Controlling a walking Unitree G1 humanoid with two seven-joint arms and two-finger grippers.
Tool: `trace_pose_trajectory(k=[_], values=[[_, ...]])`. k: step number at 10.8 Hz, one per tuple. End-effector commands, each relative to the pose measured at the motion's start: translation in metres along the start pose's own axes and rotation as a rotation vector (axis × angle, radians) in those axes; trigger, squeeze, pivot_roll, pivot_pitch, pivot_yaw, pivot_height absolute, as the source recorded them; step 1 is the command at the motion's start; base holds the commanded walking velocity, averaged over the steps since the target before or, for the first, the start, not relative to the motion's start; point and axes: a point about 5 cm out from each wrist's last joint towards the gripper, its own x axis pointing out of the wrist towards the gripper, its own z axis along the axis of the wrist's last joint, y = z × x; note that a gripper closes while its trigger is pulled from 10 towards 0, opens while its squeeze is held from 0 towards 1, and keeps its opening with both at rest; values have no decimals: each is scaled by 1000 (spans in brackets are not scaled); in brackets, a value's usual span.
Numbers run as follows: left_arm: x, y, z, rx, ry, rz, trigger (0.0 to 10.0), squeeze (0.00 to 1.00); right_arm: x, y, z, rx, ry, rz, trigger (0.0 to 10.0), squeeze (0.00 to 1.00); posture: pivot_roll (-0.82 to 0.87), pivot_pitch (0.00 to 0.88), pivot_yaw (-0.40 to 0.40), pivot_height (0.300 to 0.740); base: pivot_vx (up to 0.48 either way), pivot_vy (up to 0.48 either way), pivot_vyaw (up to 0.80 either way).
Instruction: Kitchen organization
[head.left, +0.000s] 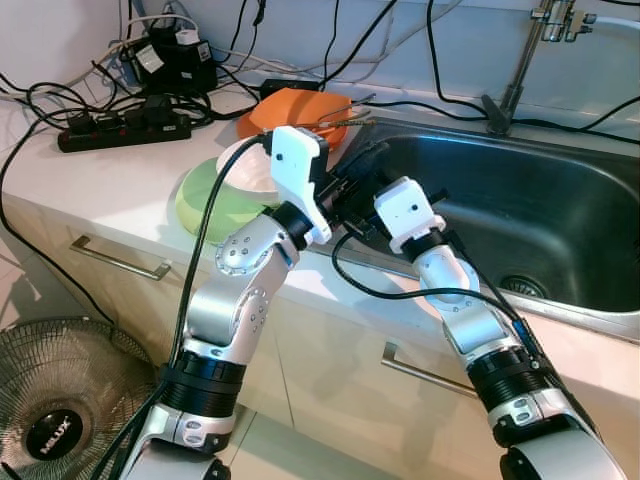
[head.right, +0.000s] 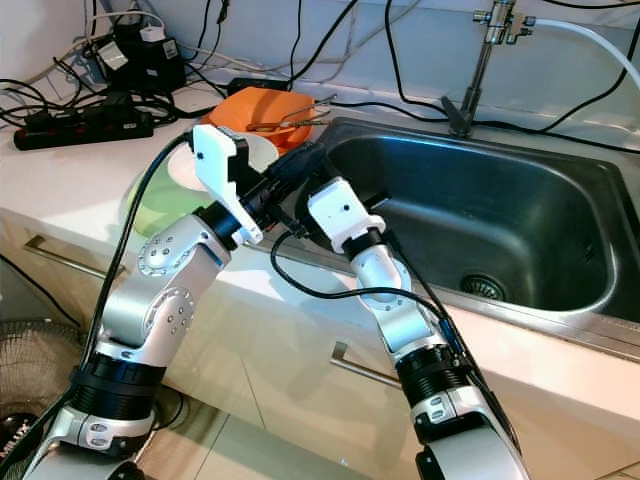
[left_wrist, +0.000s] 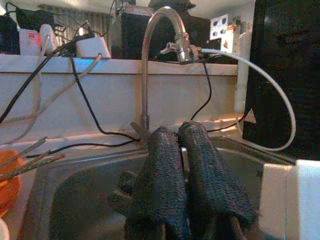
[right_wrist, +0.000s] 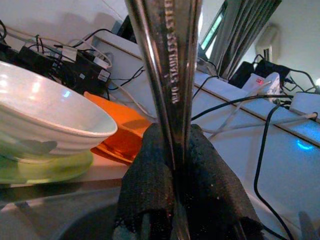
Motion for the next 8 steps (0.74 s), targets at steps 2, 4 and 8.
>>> trace_pose_trajectory(k=[2,4,8], values=[[-8,15,0,-4,-14,92,10000,1000,1,-11,1,20,-2,-74,0,0,147,0,78,740,0,0,0],[-9,17,2,-12,-23,104,10000,1000,1,-11,1,24,-1,-78,0,0,147,0,78,740,0,0,0],[-15,20,5,-9,-39,123,10000,0,1,-14,-6,34,42,-100,0,0,154,0,72,740,0,0,0]])
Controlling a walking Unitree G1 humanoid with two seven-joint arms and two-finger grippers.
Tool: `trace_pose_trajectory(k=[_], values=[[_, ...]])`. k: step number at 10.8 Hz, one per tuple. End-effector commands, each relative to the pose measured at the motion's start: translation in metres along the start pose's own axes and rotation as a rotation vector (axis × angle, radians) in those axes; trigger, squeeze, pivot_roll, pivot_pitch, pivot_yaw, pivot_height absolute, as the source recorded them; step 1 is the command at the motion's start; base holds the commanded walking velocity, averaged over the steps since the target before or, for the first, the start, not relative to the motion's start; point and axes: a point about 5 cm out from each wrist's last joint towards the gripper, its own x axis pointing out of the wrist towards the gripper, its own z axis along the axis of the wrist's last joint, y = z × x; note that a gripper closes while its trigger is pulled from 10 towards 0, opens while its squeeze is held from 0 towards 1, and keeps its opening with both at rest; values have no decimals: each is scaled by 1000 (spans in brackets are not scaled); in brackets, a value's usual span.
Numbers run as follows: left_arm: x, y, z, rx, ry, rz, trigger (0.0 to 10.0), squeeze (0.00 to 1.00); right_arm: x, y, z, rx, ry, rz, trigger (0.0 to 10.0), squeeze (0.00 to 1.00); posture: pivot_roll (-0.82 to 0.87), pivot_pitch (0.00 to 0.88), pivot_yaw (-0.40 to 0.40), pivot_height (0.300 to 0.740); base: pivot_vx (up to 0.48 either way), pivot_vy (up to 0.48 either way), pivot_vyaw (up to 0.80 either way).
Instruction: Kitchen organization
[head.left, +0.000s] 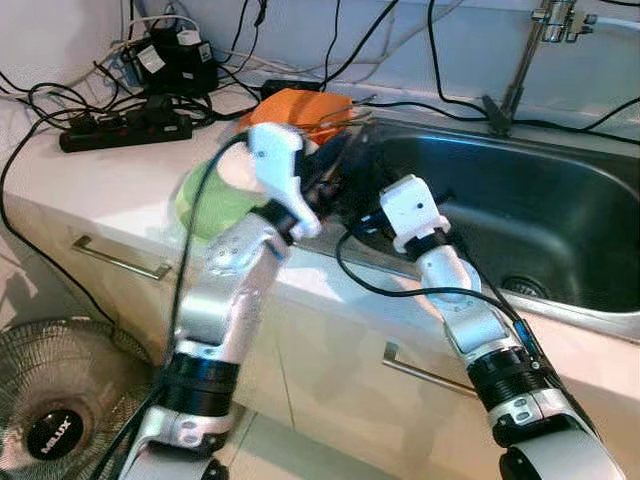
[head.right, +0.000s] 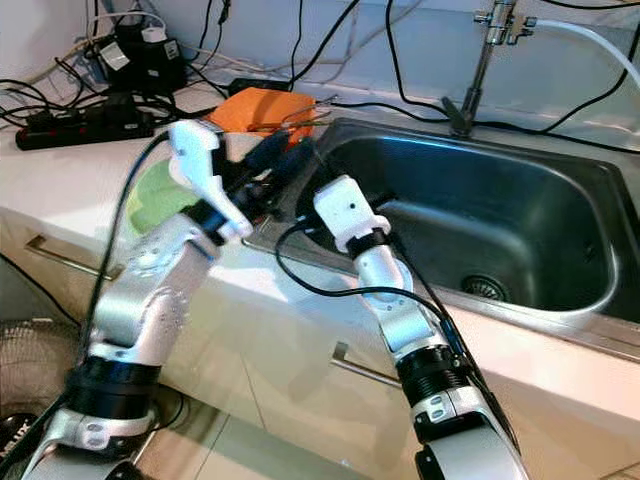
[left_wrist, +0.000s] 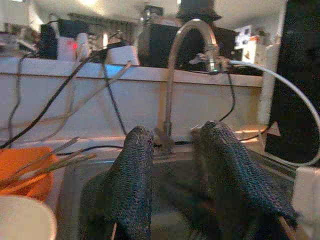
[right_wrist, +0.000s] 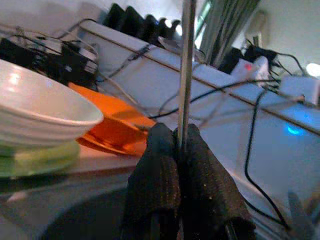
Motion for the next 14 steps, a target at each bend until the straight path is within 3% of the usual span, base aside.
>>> trace_pose_trajectory(k=[1,3,4,5,6,8,9,11,14], values=[[-6,5,4,-5,-8,17,10000,0,5,-9,1,14,3,-43,0,0,154,0,72,740,0,0,0],[-16,5,8,-21,-12,3,10000,0,7,-14,-6,28,60,-78,314,0,163,2,68,740,0,0,0],[-18,7,9,-19,-15,10,10000,0,8,-15,-7,32,70,-83,10000,0,165,3,67,740,0,0,0],[-24,15,-2,68,69,60,10000,0,10,-19,-13,48,120,-114,10000,0,164,1,67,740,0,0,0],[-30,19,-15,98,133,86,10000,0,10,-24,-21,95,165,-152,10000,0,160,0,66,740,0,0,0],[-35,18,-28,93,190,100,10000,0,10,-30,-28,153,208,-180,10000,0,160,0,64,740,0,0,0],[-39,18,-46,112,265,113,10000,0,12,-37,-38,214,282,-214,10000,0,159,0,64,740,0,0,0],[-45,21,-69,142,320,162,10000,0,7,-40,-54,342,372,-252,10000,0,164,0,64,740,0,0,0],[-46,21,-81,172,348,170,10000,0,1,-44,-64,363,416,-261,10000,0,164,0,63,740,0,0,0]])
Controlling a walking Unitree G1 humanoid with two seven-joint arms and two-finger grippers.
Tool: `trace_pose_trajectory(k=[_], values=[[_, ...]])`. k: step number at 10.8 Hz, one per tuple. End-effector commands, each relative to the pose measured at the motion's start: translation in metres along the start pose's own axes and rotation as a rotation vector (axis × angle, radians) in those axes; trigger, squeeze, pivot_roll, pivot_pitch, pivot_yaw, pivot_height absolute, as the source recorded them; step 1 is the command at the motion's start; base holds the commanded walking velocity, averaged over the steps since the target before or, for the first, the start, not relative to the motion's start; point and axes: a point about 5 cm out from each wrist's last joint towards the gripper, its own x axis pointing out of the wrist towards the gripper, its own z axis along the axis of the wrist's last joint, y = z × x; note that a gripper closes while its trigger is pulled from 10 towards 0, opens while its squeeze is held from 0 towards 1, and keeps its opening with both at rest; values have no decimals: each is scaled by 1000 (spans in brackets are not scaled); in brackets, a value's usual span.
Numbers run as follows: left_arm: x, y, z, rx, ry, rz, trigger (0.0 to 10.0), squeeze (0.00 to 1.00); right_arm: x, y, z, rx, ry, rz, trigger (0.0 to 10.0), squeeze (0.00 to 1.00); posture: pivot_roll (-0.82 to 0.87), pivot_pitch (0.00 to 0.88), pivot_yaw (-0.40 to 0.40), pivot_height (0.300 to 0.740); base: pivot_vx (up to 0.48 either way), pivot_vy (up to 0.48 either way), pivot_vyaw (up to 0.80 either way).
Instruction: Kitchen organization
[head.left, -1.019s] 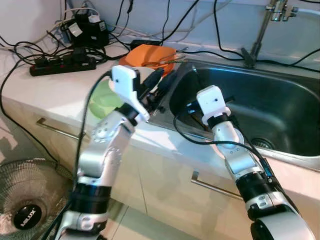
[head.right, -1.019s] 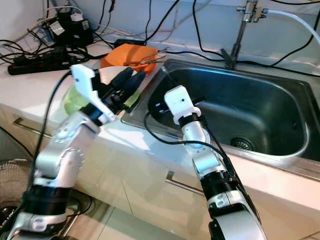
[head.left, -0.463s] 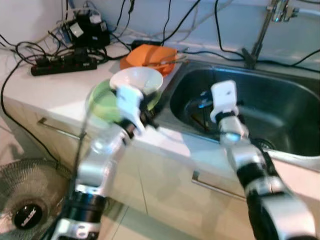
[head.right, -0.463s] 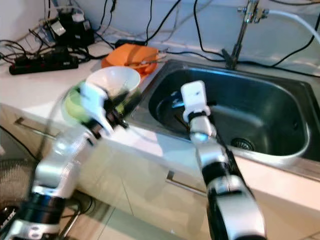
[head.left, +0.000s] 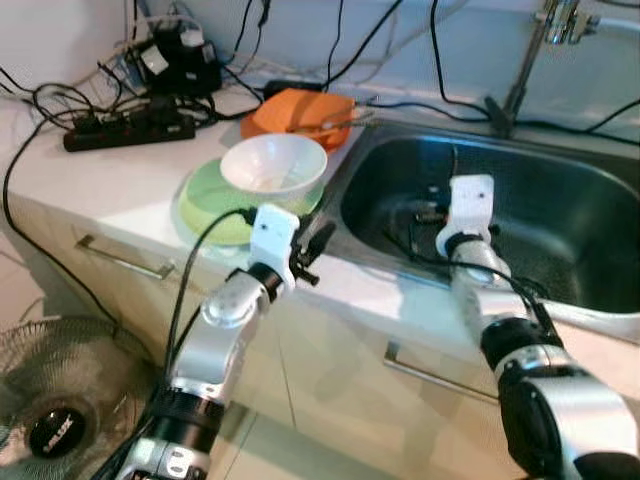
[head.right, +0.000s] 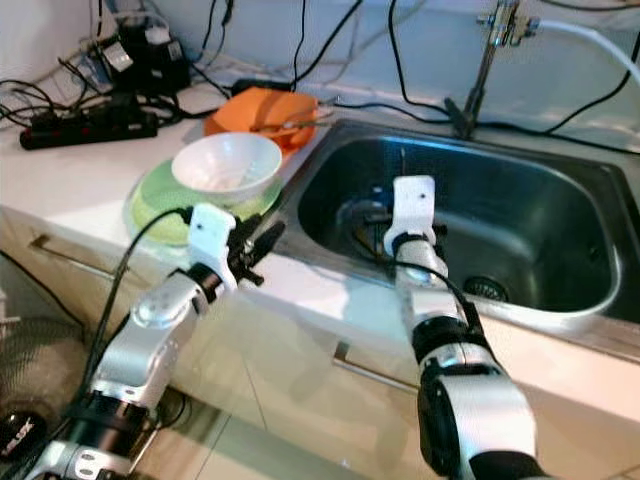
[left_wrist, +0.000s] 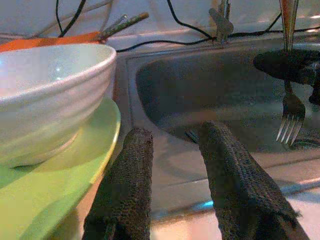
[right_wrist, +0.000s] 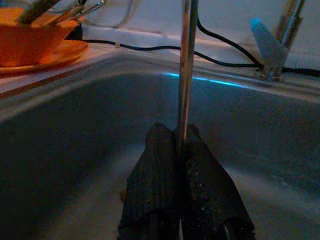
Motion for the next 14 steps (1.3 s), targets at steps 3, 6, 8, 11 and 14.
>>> trace_pose_trajectory(k=[3,6,8,11,14], values=[[2,2,-1,25,-11,17,10000,0,1,2,-1,24,12,11,10000,0,168,0,61,740,0,0,0],[2,2,-2,32,-14,19,10000,0,1,4,-4,28,28,22,10000,0,174,0,56,740,0,0,0],[2,2,-3,34,-12,25,10000,0,0,5,-5,30,34,26,10000,271,174,0,58,740,0,0,0],[2,2,-3,30,-14,25,10000,0,0,5,-7,25,38,25,10000,0,176,0,53,740,0,0,0],[1,2,-5,29,-11,25,10000,0,0,7,-6,22,32,31,10000,0,176,0,54,740,0,0,0]])
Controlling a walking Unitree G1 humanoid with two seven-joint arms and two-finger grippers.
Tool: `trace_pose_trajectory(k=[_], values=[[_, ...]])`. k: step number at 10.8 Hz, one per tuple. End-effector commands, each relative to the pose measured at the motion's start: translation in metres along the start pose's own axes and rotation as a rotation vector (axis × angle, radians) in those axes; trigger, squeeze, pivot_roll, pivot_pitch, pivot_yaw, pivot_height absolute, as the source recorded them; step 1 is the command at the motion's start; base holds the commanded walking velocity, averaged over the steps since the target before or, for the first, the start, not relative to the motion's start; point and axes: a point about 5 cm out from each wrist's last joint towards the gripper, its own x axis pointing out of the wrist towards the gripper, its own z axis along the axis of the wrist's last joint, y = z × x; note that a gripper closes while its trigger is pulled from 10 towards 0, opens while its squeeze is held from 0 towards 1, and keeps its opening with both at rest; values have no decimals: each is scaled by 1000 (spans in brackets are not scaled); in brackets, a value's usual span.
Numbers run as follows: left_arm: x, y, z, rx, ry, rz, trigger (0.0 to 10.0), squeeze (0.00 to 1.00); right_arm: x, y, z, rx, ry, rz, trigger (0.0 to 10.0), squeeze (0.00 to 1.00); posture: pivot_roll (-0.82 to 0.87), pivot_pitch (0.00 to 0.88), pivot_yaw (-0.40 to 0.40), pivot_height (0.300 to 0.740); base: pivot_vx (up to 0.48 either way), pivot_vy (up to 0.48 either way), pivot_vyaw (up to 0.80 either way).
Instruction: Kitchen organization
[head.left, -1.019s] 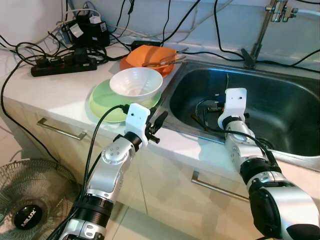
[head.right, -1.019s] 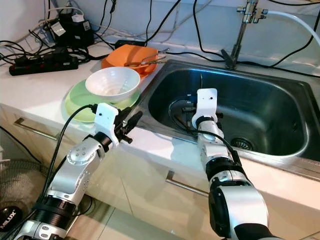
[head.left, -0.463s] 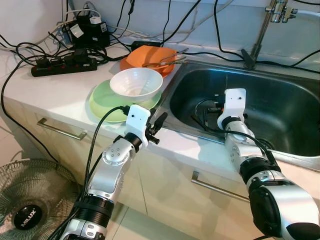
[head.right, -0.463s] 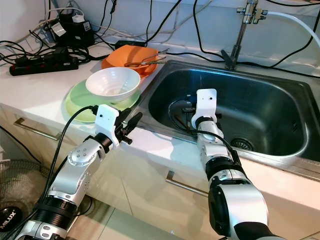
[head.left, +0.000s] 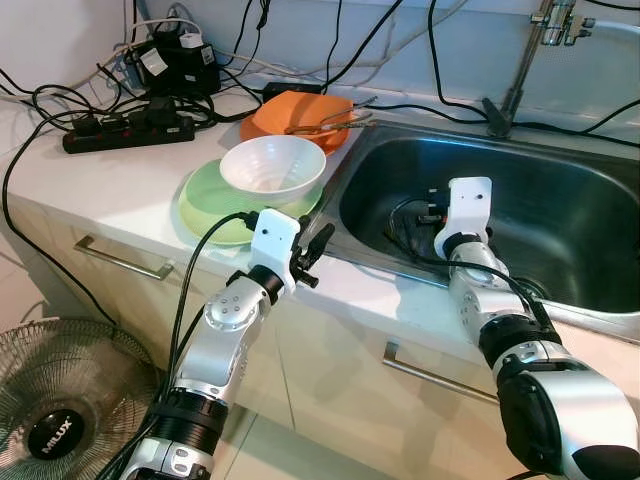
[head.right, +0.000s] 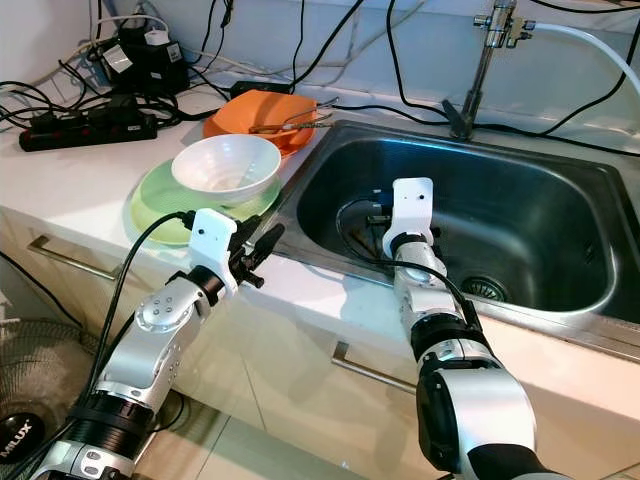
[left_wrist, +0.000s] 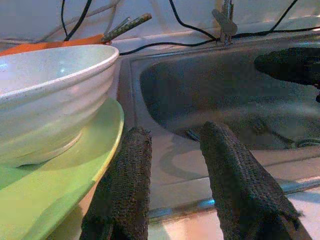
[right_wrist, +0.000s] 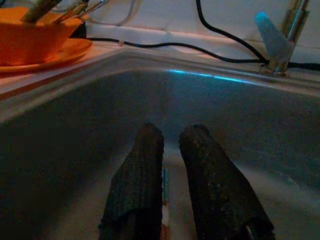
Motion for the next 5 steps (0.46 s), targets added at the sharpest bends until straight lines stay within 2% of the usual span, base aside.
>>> trace_pose_trajectory(k=[1,3,4,5], values=[[0,1,-1,9,2,3,10000,0,-1,6,-3,5,15,16,10000,0,176,0,54,740,0,0,0],[2,-1,4,49,-16,0,10000,0,1,11,5,-1,-38,34,10000,0,173,0,54,740,0,0,0],[5,-1,13,103,-44,15,10000,0,1,15,12,21,-87,41,10000,0,170,0,53,740,0,0,0],[7,2,24,110,-79,33,10000,0,0,19,18,49,-132,46,10000,0,168,0,53,740,0,0,0]])
